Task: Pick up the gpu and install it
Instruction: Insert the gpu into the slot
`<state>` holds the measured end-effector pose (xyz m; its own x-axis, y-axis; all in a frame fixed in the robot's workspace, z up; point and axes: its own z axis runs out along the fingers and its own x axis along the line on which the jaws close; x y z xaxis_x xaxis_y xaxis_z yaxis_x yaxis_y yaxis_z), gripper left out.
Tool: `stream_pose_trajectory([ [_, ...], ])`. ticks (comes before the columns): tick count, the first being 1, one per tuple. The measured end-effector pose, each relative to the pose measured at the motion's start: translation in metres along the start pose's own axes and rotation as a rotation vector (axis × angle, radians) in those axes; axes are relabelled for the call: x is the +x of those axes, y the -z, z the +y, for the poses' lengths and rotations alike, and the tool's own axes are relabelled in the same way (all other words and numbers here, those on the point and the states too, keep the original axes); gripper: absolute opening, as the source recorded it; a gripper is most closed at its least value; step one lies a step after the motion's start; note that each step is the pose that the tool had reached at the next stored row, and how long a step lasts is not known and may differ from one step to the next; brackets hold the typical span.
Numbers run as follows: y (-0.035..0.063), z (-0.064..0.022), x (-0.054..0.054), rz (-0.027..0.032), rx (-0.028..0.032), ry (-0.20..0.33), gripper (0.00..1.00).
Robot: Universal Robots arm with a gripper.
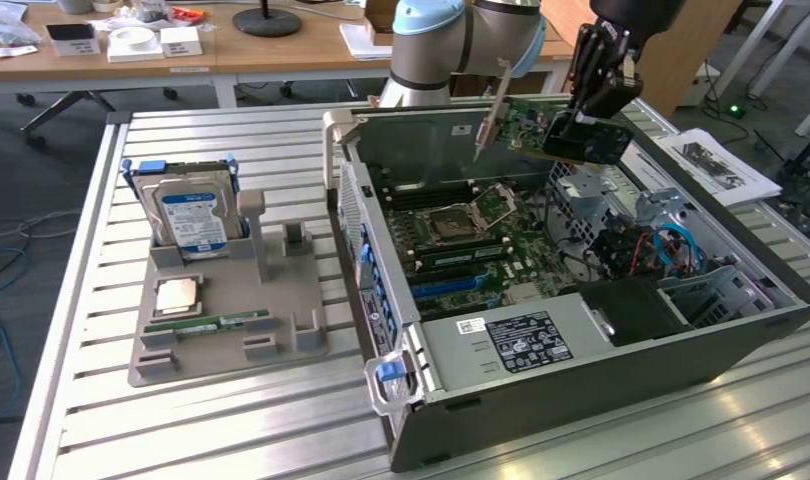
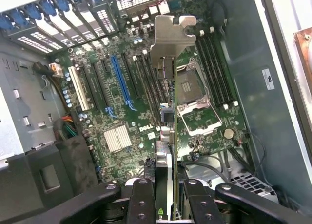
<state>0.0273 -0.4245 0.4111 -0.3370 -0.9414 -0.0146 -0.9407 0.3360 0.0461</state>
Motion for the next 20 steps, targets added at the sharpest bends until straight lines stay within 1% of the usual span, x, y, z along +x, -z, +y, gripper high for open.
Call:
stream_pose_trajectory([
  [6, -0.0001, 0.0, 0.0, 0.0002, -0.0001, 0.007, 0.27],
  [13, -0.0021, -0.0001, 0.0, 0.0023, 0.0026, 0.079, 0.27],
  [14, -0.0026, -0.0001, 0.0, 0.0023, 0.0037, 0.088, 0.27],
  [18, -0.0056, -0.0002, 0.0001, 0.0007, 0.013, 0.12, 0.27],
  [20, -0.0071, -0.0003, 0.0001, 0.0002, 0.0167, 0.138, 0.27],
])
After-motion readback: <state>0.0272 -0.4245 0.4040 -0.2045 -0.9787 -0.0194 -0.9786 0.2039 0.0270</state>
